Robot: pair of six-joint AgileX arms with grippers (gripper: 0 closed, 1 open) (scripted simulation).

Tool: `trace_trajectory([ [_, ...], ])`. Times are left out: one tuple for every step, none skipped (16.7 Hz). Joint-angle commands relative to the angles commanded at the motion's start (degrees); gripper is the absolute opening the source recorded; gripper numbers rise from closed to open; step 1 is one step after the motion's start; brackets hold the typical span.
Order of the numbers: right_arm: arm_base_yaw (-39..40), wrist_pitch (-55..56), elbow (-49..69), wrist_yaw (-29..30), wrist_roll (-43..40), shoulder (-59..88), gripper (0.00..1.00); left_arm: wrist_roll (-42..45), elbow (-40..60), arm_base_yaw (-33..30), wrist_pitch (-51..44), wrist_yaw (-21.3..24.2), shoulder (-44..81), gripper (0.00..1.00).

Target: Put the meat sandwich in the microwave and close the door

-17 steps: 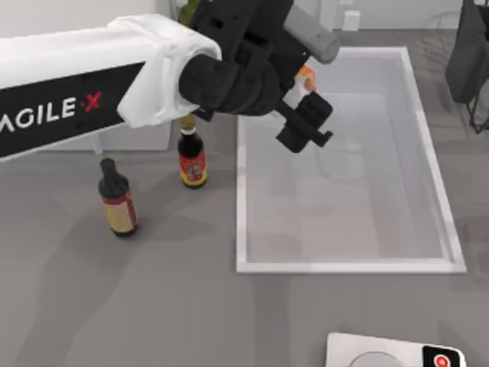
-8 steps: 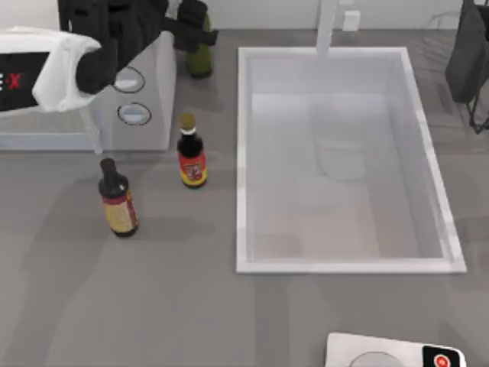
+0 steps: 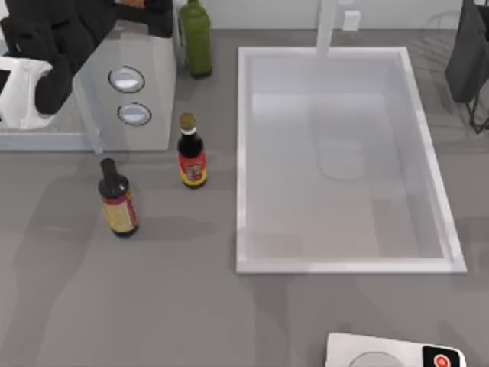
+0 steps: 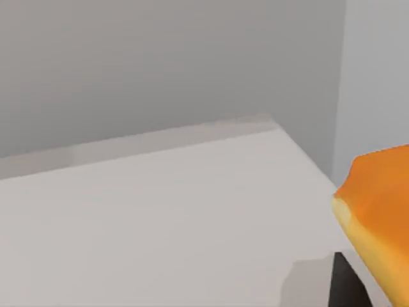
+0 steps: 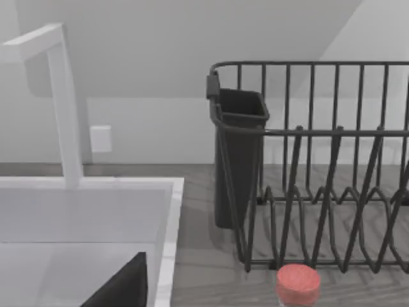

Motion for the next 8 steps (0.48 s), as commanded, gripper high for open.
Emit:
trace_trajectory([
  [0.0,0.0,0.0,0.0,0.0,0.0,1.0,-0.2,-2.3,1.6,2.3,0.9,0.7,0.0],
  [0.0,0.0,0.0,0.0,0.0,0.0,1.0,-0.5,-4.7,3.2,4.5,1.8,1.4,0.0],
  [0.0,0.0,0.0,0.0,0.0,0.0,1.0,-0.8,-7.1,5.0,6.6,2.8,2.0,0.0],
  [0.0,0.0,0.0,0.0,0.0,0.0,1.0,-1.2,-9.6,6.8,8.5,3.8,2.4,0.0],
  [0.0,0.0,0.0,0.0,0.0,0.0,1.0,-1.7,-12.0,8.6,10.3,4.8,2.5,0.0],
  [0.0,0.0,0.0,0.0,0.0,0.0,1.0,-2.2,-14.3,10.3,12.0,6.0,2.4,0.0],
  [0.0,0.0,0.0,0.0,0.0,0.0,1.0,-2.6,-16.3,11.9,13.5,7.2,2.2,0.0],
  [0.0,0.0,0.0,0.0,0.0,0.0,1.0,-3.0,-18.0,13.1,14.7,8.3,1.7,0.0],
])
